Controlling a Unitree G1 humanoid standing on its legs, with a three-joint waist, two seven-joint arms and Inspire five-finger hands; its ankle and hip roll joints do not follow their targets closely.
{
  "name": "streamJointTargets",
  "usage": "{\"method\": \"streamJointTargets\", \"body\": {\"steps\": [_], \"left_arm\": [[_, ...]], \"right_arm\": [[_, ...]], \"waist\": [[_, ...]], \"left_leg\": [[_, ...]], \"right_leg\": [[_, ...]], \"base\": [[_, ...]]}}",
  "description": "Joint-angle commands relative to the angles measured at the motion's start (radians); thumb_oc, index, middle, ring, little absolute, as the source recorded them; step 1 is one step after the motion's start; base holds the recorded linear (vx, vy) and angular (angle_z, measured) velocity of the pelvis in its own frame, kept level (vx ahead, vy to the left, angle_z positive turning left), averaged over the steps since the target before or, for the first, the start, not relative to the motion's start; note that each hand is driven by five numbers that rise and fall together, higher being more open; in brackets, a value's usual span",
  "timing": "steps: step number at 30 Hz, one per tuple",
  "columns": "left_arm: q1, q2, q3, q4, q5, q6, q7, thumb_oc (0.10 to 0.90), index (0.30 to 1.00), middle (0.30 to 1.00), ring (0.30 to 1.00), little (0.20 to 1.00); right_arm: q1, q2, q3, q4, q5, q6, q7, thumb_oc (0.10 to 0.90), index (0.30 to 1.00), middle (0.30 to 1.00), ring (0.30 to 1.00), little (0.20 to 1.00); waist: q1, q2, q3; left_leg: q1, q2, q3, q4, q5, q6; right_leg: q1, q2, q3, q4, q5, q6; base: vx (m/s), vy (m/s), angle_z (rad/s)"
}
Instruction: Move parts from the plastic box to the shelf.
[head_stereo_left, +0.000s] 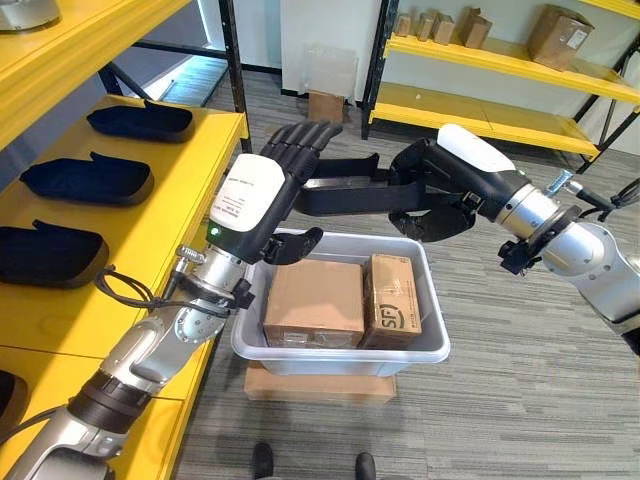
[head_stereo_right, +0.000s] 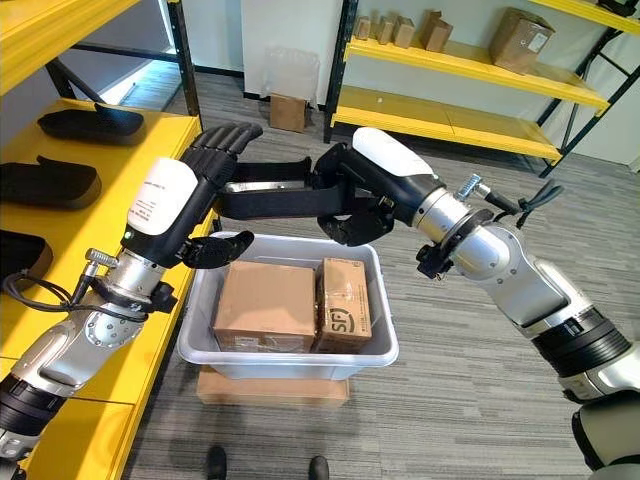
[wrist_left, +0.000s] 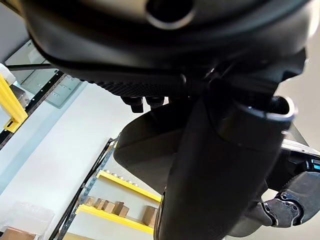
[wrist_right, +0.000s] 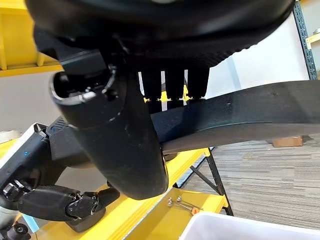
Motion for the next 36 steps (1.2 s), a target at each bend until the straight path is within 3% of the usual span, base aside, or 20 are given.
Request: {"method": "streamJointTargets", "body": {"steps": [1, 12, 14, 16, 36], "left_arm": [[-0.114, -0.021, -0.024, 0.019, 0.031, -0.036, 0.057, 0.900, 1.000, 1.000, 1.000, 1.000], [-0.124, -0.021, -0.037, 0.025, 0.041, -0.038, 0.054, 0.900, 1.000, 1.000, 1.000, 1.000], [-0.122, -0.020, -0.037, 0.027, 0.039, -0.039, 0.052, 0.545, 0.503, 0.503, 0.503, 0.503], [-0.122, -0.022, -0.041, 0.030, 0.035, -0.040, 0.046, 0.400, 0.300, 0.300, 0.300, 0.300], [-0.098, -0.018, -0.027, 0.036, 0.021, -0.040, 0.042, 0.400, 0.300, 0.300, 0.300, 0.300]], "right_arm": [[-0.189, 0.041, -0.014, 0.016, 0.069, -0.060, -0.106, 0.400, 0.300, 0.300, 0.300, 0.300], [-0.189, 0.051, -0.014, 0.016, 0.068, -0.059, -0.104, 0.400, 0.300, 0.300, 0.300, 0.300], [-0.189, 0.051, -0.015, 0.015, 0.067, -0.061, -0.105, 0.400, 0.300, 0.300, 0.300, 0.300], [-0.188, 0.053, -0.018, 0.015, 0.067, -0.062, -0.106, 0.400, 0.300, 0.300, 0.300, 0.300], [-0.172, 0.045, -0.040, 0.009, 0.049, -0.065, -0.118, 0.400, 0.300, 0.300, 0.300, 0.300]], "waist": [[-0.004, 0.007, -0.156], [-0.007, 0.008, -0.159], [-0.008, 0.008, -0.159], [-0.009, 0.008, -0.160], [-0.010, 0.011, -0.158]], "left_leg": [[-0.011, 0.105, -0.013, -0.016, -0.030, -0.048], [-0.008, 0.106, -0.010, -0.016, -0.031, -0.048], [-0.007, 0.106, -0.010, -0.016, -0.030, -0.048], [-0.007, 0.107, -0.008, -0.016, -0.031, -0.049], [-0.006, 0.107, -0.004, -0.016, -0.032, -0.048]], "right_leg": [[0.067, -0.071, -0.034, 0.018, -0.112, 0.083], [0.069, -0.070, -0.032, 0.017, -0.113, 0.083], [0.069, -0.070, -0.031, 0.016, -0.112, 0.083], [0.069, -0.070, -0.032, 0.016, -0.112, 0.082], [0.069, -0.070, -0.029, 0.014, -0.112, 0.082]], "base": [[0.00, 0.000, 0.00], [0.00, 0.000, 0.00], [0.00, 0.000, 0.00], [0.00, 0.000, 0.00], [0.00, 0.000, 0.00]]}}
